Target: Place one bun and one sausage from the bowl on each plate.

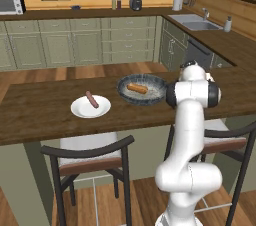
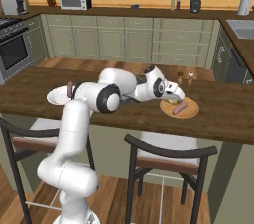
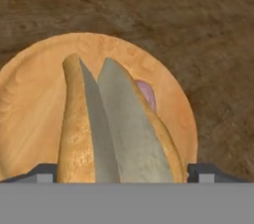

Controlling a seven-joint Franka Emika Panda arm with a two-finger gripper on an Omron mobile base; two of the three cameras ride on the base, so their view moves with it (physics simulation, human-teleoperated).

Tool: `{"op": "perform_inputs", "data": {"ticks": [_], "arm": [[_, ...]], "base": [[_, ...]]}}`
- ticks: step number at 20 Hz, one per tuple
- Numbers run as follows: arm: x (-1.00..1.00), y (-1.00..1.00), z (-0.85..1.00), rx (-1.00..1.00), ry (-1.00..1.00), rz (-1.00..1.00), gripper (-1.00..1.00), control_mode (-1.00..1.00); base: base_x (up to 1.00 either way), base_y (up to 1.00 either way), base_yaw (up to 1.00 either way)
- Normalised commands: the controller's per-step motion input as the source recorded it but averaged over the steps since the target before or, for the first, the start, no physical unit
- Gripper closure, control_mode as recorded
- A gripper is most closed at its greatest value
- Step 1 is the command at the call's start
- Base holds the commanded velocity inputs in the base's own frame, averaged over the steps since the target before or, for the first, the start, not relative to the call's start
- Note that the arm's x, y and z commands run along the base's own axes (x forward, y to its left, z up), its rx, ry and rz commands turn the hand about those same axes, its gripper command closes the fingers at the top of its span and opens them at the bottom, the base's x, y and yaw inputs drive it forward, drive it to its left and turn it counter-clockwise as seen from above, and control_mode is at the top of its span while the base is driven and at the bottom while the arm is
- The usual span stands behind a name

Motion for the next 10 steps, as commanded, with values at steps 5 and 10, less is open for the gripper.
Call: {"op": "perform_inputs", "data": {"ticks": [5, 10], "arm": [[-0.07, 0.18, 0.88, 0.01, -0.10, -0.03, -1.00, -1.00], [-0.33, 0.59, 0.91, 0.00, -0.05, 0.00, -1.00, -1.00]], "base": [[0.00, 0.00, 0.00], [0.00, 0.00, 0.00]]}}
